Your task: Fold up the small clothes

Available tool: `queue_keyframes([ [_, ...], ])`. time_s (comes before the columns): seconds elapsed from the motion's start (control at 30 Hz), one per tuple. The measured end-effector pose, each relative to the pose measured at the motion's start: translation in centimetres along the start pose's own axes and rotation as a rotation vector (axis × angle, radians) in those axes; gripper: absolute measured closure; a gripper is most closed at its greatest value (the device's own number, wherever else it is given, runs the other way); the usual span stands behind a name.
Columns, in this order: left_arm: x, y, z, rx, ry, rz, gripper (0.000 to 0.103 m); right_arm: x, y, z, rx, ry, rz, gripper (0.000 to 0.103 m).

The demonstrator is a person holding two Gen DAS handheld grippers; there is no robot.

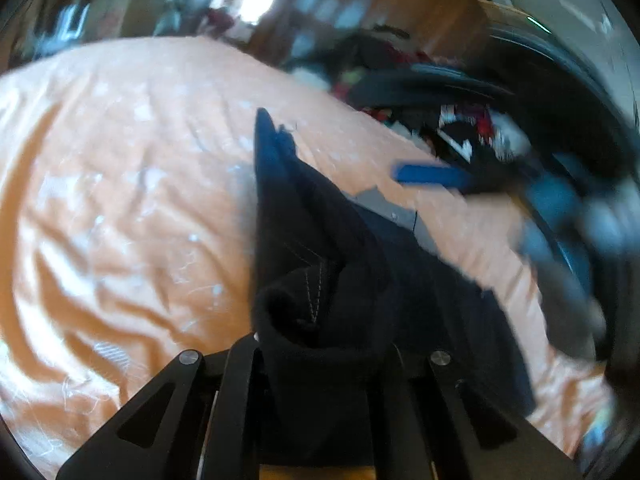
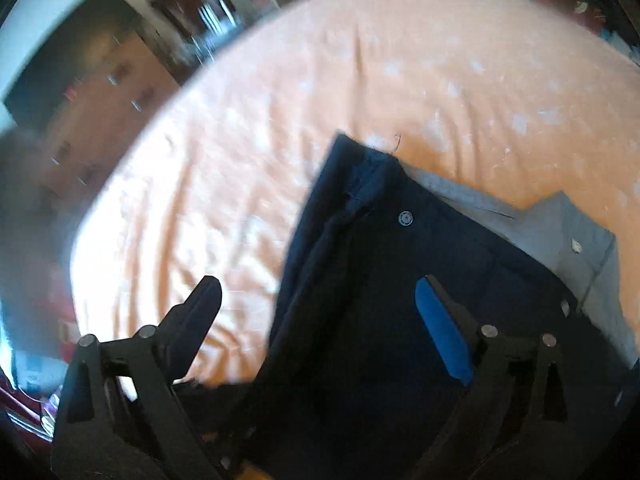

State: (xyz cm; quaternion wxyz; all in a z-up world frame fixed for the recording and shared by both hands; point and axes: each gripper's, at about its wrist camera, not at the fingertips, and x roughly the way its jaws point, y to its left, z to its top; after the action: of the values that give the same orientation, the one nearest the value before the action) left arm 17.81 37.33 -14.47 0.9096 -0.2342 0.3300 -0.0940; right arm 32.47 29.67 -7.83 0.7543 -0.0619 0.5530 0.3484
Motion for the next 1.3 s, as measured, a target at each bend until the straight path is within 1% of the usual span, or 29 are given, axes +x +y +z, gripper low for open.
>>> queue_keyframes([
  [0.07,0.1,-0.3,0.0,0.021,0.002,0.008,0.096,2.3,-0.9,0.9,0.032,0.029,-0.022,0.007],
  [0.13,0.5,-0.5,-0.1,0.053,0.013,0.018,0.096,4.7,-1.6,1.4,0.076,0.081,0.006,0.008],
  [0.17,0.8,-0.8,-0.2,0.077,0.021,0.026,0.096,5.4,-1.7,1.5,0.101,0.09,0.019,0.008],
  [0.23,1.4,-1.3,-0.2,0.114,0.036,0.036,0.094,6.3,-1.3,1.6,0.107,0.08,0.044,0.01],
  [0.27,1.6,-1.6,-0.2,0.13,0.041,0.039,0.094,6.6,-1.2,1.6,0.086,0.061,0.01,0.012],
  [0.3,1.8,-1.5,-0.2,0.142,0.044,0.038,0.094,6.7,-1.4,1.7,0.072,0.04,-0.036,0.03],
  [0.33,1.9,-1.5,-0.2,0.147,0.048,0.033,0.091,6.6,-2.1,1.7,0.075,0.012,-0.077,0.049],
  [0.37,2.0,-1.5,-0.1,0.149,0.052,0.03,0.091,5.9,-4.1,1.1,0.132,-0.043,-0.028,0.088],
  [0.4,2.1,-1.6,-0.1,0.149,0.057,0.015,0.091,5.0,-5.3,0.4,0.179,-0.087,0.026,0.092],
  [0.43,2.0,-1.9,0.1,0.157,0.062,0.001,0.091,3.5,-6.2,-0.5,0.203,-0.14,0.049,0.093],
  [0.47,1.6,-2.8,0.5,0.189,0.059,-0.024,0.091,0.9,-7.1,-2.3,0.214,-0.215,0.059,0.096],
  [0.5,1.1,-4.1,0.7,0.227,0.051,-0.053,0.091,-1.0,-7.9,-3.8,0.234,-0.262,0.073,0.097],
  [0.57,0.4,-7.4,0.8,0.314,0.05,-0.118,0.091,-5.5,-10.8,-7.6,0.292,-0.362,0.112,0.097],
  [0.6,0.3,-9.6,0.5,0.354,0.062,-0.17,0.091,-7.9,-12.9,-10.0,0.327,-0.408,0.111,0.097],
  [0.63,0.5,-11.7,0.2,0.386,0.084,-0.229,0.09,-9.6,-14.7,-11.8,0.358,-0.433,0.099,0.097],
  [0.67,0.9,-13.6,-0.2,0.417,0.106,-0.273,0.09,-11.4,-17.3,-14.6,0.401,-0.451,0.074,0.097],
  [0.7,1.6,-16.1,-1.0,0.465,0.137,-0.326,0.09,-12.3,-18.9,-16.3,0.435,-0.455,0.059,0.097],
  [0.77,2.7,-19.8,-2.8,0.527,0.201,-0.386,0.088,-13.7,-22.6,-20.0,0.512,-0.456,0.045,0.097],
  [0.83,4.8,-23.5,-4.9,0.588,0.276,-0.411,0.088,-14.6,-25.6,-23.0,0.571,-0.46,0.046,0.097],
  [0.87,5.8,-24.6,-5.8,0.596,0.309,-0.419,0.088,-15.0,-27.3,-24.5,0.598,-0.464,0.047,0.097],
  [0.9,7.0,-25.8,-6.9,0.598,0.35,-0.427,0.088,-15.2,-28.3,-25.2,0.613,-0.464,0.049,0.097],
  [0.97,8.6,-27.5,-8.0,0.601,0.395,-0.441,0.088,-15.3,-30.9,-27.2,0.649,-0.456,0.069,0.097],
  [1.07,10.6,-29.4,-9.3,0.624,0.439,-0.451,0.088,-14.4,-33.4,-28.7,0.668,-0.429,0.095,0.097],
  [1.1,11.3,-29.6,-9.6,0.623,0.455,-0.454,0.088,-14.2,-33.7,-28.8,0.671,-0.428,0.107,0.097],
  [1.2,12.7,-30.5,-10.8,0.644,0.479,-0.44,0.088,-13.9,-35.3,-29.6,0.672,-0.444,0.144,0.097],
  [1.23,13.1,-30.6,-10.8,0.649,0.483,-0.436,0.088,-13.9,-35.5,-29.8,0.676,-0.453,0.161,0.097],
  [1.27,13.5,-30.7,-11.0,0.654,0.487,-0.432,0.086,-13.6,-35.6,-29.9,0.681,-0.457,0.177,0.097],
  [1.3,13.7,-30.7,-11.4,0.655,0.49,-0.427,0.083,-13.1,-35.7,-30.1,0.68,-0.458,0.183,0.097],
])
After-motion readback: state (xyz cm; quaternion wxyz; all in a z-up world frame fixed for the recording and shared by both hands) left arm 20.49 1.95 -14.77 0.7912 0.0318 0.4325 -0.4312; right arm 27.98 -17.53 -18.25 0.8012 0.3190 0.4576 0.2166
